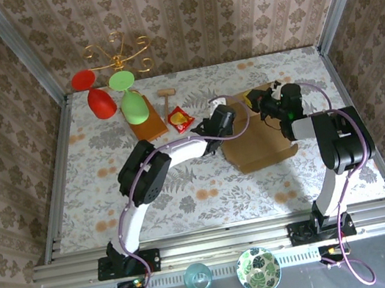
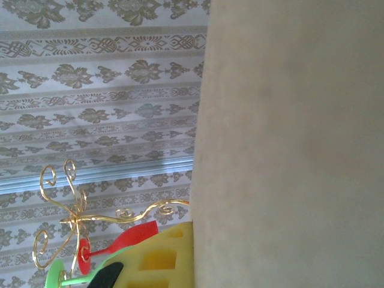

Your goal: Fold the paper box

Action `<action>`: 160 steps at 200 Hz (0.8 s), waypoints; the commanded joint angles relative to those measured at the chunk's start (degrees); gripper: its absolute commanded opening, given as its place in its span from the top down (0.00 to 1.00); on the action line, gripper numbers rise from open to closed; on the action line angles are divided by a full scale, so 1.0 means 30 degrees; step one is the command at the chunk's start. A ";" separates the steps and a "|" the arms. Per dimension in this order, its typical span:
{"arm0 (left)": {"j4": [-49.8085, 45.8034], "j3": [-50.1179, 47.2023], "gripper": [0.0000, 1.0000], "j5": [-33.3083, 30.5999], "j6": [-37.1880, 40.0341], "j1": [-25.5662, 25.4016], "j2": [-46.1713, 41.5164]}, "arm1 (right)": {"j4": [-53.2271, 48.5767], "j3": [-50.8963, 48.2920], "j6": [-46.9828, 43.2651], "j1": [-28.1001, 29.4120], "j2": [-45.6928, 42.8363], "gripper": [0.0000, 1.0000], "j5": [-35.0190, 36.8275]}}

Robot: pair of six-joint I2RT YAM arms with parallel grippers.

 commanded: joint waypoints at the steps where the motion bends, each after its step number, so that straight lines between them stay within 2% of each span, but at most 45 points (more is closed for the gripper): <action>1: -0.1576 0.0743 0.84 -0.0184 -0.0174 0.0057 0.1058 | -0.1406 -0.1013 0.0324 0.0628 0.0130 1.00 -0.1258; 22: -0.2093 0.1057 1.00 -0.0700 -0.0395 0.0084 0.1121 | -0.1437 -0.1114 0.0311 0.0628 -0.0103 1.00 -0.1164; 98: -0.4922 0.2039 1.00 -0.3093 -0.0927 0.0117 0.1040 | -0.2631 -0.1969 0.0384 0.1052 -0.1740 1.00 0.0585; 116: -0.4518 0.1366 1.00 -0.3222 -0.0346 0.0216 0.0453 | -0.3265 -0.2218 0.0446 0.1013 -0.2740 0.77 0.1038; 132: -0.3888 0.0375 1.00 -0.3371 0.0528 0.0348 -0.0309 | -0.5335 -0.2141 -0.0172 0.0789 -0.4488 0.60 0.1766; 144: -0.3420 -0.0400 1.00 -0.3300 0.1156 0.0514 -0.0937 | -0.8455 -0.1510 -0.1520 0.0480 -0.6173 0.47 0.2206; 160: -0.2794 -0.1301 1.00 -0.3110 0.2074 0.0655 -0.1706 | -1.2367 -0.0426 -0.3198 0.0035 -0.7834 0.36 0.2810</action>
